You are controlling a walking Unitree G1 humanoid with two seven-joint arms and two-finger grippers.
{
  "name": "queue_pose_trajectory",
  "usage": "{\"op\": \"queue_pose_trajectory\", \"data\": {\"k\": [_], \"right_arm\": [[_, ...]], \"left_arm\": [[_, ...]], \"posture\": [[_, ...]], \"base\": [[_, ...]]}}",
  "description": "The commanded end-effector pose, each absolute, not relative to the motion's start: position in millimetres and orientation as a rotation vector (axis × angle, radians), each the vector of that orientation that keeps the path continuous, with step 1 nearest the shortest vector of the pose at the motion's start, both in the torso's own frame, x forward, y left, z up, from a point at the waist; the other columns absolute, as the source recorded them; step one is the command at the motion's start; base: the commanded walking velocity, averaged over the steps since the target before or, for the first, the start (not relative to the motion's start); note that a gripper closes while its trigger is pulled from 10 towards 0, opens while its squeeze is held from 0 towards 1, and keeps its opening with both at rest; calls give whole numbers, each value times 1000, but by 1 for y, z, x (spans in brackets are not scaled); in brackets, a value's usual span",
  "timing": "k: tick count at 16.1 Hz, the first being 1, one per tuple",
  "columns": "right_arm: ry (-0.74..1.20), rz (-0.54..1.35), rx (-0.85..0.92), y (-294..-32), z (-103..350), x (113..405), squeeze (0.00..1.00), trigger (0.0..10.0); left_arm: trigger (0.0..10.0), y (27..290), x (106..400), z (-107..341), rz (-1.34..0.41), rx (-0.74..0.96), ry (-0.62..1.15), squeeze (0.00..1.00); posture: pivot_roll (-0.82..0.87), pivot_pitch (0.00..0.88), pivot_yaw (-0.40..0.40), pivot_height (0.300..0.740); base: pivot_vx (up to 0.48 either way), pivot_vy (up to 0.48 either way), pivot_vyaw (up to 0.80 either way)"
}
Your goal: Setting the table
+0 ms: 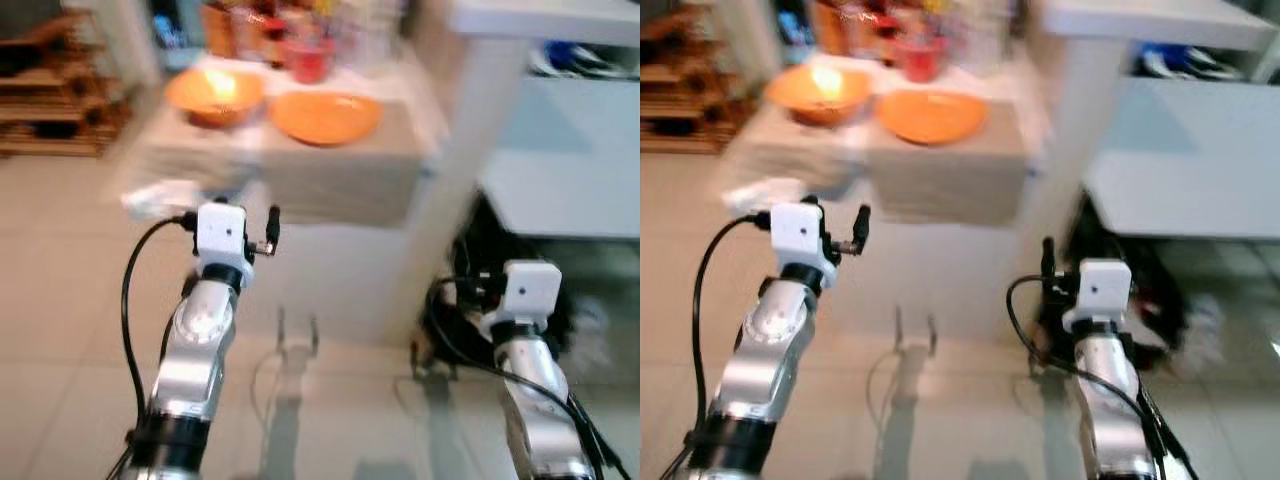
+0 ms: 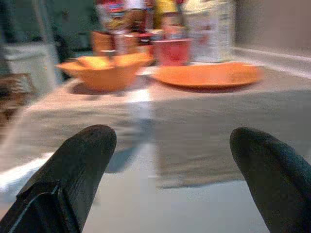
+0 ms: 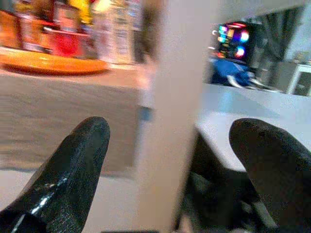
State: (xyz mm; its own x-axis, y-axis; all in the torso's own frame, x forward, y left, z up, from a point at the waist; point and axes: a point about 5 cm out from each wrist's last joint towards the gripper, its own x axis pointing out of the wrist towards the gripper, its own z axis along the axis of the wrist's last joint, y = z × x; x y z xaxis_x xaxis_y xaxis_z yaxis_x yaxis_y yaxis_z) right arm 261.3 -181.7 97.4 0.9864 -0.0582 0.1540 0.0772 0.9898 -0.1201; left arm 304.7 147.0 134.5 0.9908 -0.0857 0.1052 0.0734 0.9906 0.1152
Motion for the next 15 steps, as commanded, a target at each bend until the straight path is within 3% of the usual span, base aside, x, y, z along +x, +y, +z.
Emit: {"op": "queue_pose_trajectory", "data": {"k": [1,7,15], "right_arm": [[-145,-62,-124,-179,97,262,0,10000],[-142,-63,-131,-180,96,261,0,10000],[-126,-62,-129,-178,92,259,0,10000]], "left_arm": [[10000,149,306,135,-69,121,-104,0],[10000,146,306,135,-88,127,-102,0],[10000,142,309,132,-135,173,-75,0]], "posture": [[67,0,-30,740],[63,0,-28,740],[62,0,-20,740]], "base": [[307,368,0],[332,343,0],[405,0,0]]}}
